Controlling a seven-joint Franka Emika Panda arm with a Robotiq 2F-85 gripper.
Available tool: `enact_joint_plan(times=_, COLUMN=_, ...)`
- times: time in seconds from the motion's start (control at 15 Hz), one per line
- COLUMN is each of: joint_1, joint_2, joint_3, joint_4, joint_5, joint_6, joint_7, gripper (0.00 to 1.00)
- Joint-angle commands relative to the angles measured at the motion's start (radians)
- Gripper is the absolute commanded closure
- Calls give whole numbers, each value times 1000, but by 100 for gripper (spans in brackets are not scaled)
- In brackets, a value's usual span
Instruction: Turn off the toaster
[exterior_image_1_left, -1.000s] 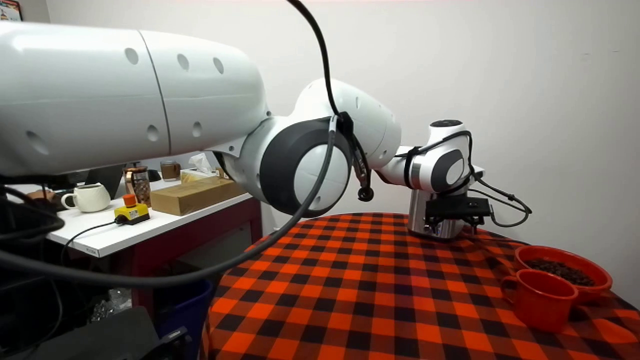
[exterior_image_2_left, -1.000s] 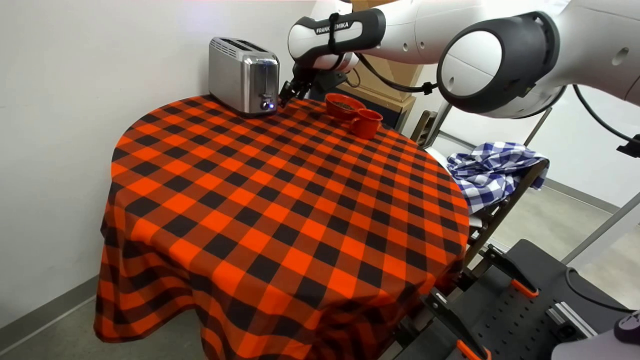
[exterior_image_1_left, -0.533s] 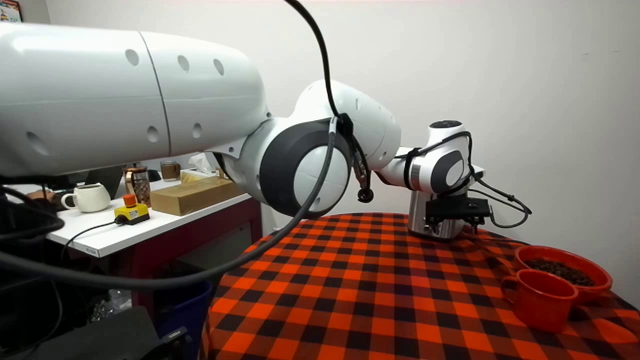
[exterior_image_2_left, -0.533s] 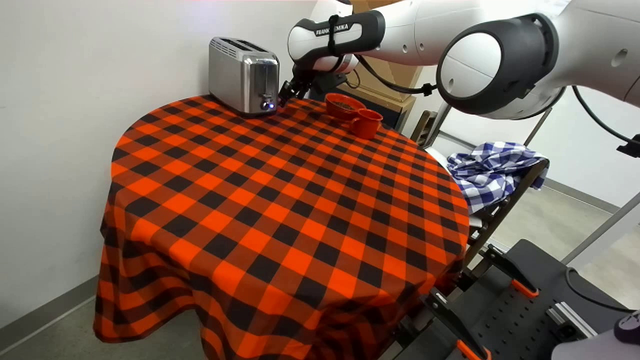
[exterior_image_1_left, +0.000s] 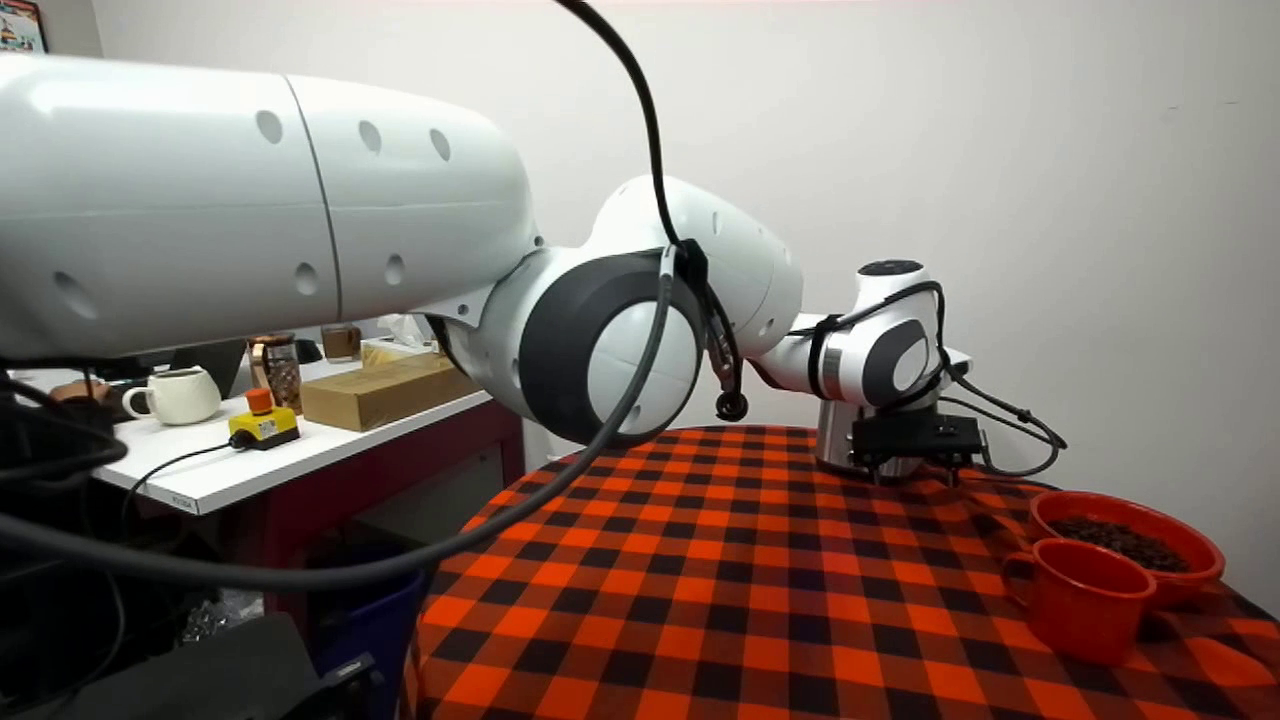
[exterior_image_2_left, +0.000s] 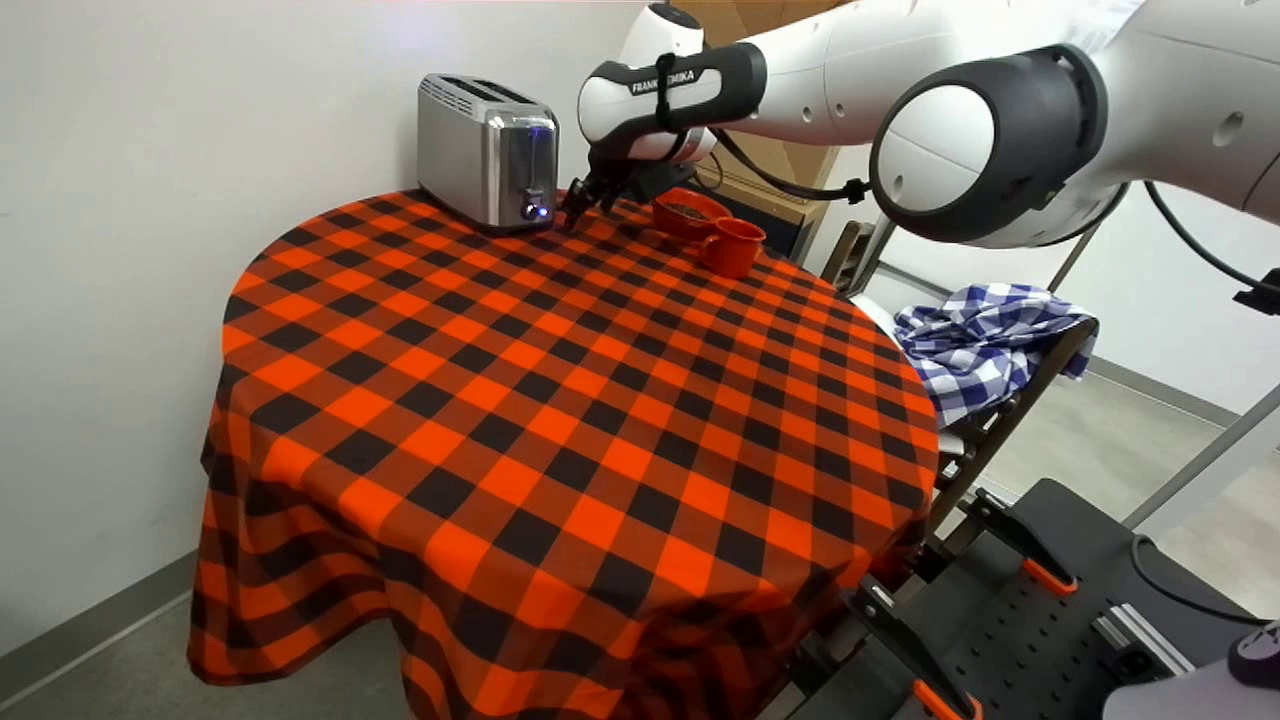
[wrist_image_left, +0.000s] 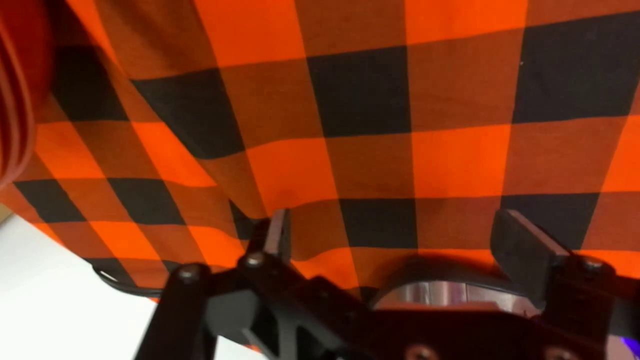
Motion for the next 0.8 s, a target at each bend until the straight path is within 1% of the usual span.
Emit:
enact_joint_plan(times=0.0, joint_1=2, joint_2=0, joint_3=-15, joint_4=-29, joint_5=9, joint_6=94, joint_7=43, gripper=0)
enact_joint_plan(times=0.33, joint_1=4, joint_2=0, joint_3=0, joint_4=-42, joint_5=18, joint_6=195, joint_7=83, gripper=0)
enact_joint_plan(times=0.73, joint_1=5, joint_2=0, joint_3=34, joint_4=-51, joint_5=38, joint_6=198, joint_7=83, gripper=0)
